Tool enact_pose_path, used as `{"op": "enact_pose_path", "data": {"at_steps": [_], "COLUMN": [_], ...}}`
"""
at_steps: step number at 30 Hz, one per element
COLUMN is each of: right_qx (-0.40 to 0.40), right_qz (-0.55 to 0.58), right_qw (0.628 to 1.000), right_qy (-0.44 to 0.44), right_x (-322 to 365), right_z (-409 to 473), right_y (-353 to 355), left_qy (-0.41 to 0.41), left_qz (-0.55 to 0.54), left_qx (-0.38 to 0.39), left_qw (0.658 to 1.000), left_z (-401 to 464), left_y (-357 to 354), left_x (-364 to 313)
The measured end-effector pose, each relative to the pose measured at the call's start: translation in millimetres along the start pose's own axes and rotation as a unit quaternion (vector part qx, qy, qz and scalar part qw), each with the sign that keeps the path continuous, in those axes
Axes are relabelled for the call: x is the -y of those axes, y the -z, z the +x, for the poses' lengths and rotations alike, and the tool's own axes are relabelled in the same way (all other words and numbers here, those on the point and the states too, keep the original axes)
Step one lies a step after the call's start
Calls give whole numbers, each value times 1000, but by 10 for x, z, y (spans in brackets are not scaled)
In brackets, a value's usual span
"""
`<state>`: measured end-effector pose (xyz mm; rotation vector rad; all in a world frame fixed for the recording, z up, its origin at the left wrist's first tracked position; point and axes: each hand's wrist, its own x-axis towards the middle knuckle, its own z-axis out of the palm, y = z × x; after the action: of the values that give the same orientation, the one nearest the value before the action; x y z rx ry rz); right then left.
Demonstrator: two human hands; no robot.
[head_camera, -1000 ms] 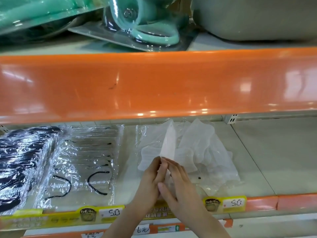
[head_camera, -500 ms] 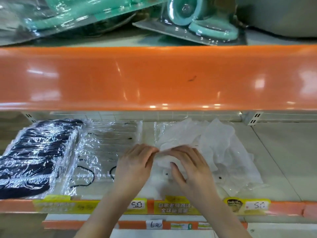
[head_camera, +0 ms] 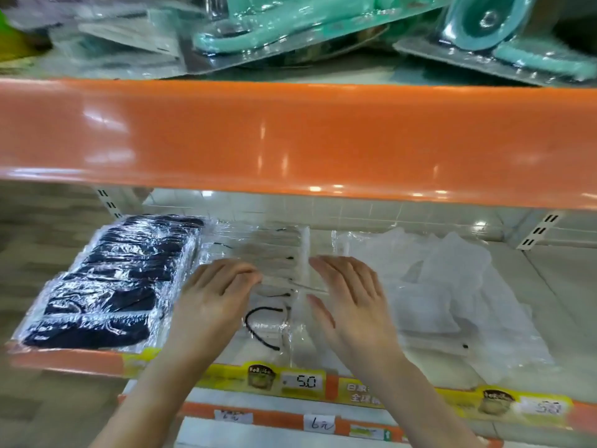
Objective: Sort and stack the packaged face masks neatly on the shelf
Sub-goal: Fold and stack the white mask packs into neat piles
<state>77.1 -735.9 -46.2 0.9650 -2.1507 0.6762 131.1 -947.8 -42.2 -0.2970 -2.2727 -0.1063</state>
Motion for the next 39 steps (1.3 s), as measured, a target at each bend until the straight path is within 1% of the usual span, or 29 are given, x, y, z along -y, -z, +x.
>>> {"op": "enact_pose_path", "data": {"at_steps": [1, 3, 5, 11, 16, 20, 26, 31, 35, 39], "right_qx": [45, 121, 166, 211, 246, 266, 274, 259, 262, 259], "right_qz": [6, -17, -27, -10, 10, 14, 21, 50, 32, 24], "right_qw": [999, 992, 986, 977, 969, 964, 961, 963, 964, 965], "right_qy": [7, 23, 24, 12, -6, -10, 45, 50, 30, 24], "right_x": [19, 66, 128, 273, 327, 329, 342, 396, 394, 384], "right_z": [-1, -30, -92, -316, -402, -442, -485, -504, -557, -566], "right_y": [-53, -178, -302, -551, -628, -639, -643, -643, -665, -653], "left_qy": [-1, -1, 5, 25, 37, 58, 86, 105, 131, 158], "left_qz": [1, 0, -6, -38, -49, -53, -44, -17, 8, 35], "left_qx": [9, 30, 51, 107, 150, 167, 142, 145, 151, 138], "left_qw": [1000, 1000, 999, 993, 987, 983, 985, 984, 980, 977], "left_z": [-59, -198, -354, -762, -988, -1045, -1060, -1077, -1085, -1073], "left_y": [13, 36, 55, 42, -9, -10, 24, 47, 27, -10], "left_x": [43, 113, 154, 257, 323, 319, 274, 272, 244, 159]}}
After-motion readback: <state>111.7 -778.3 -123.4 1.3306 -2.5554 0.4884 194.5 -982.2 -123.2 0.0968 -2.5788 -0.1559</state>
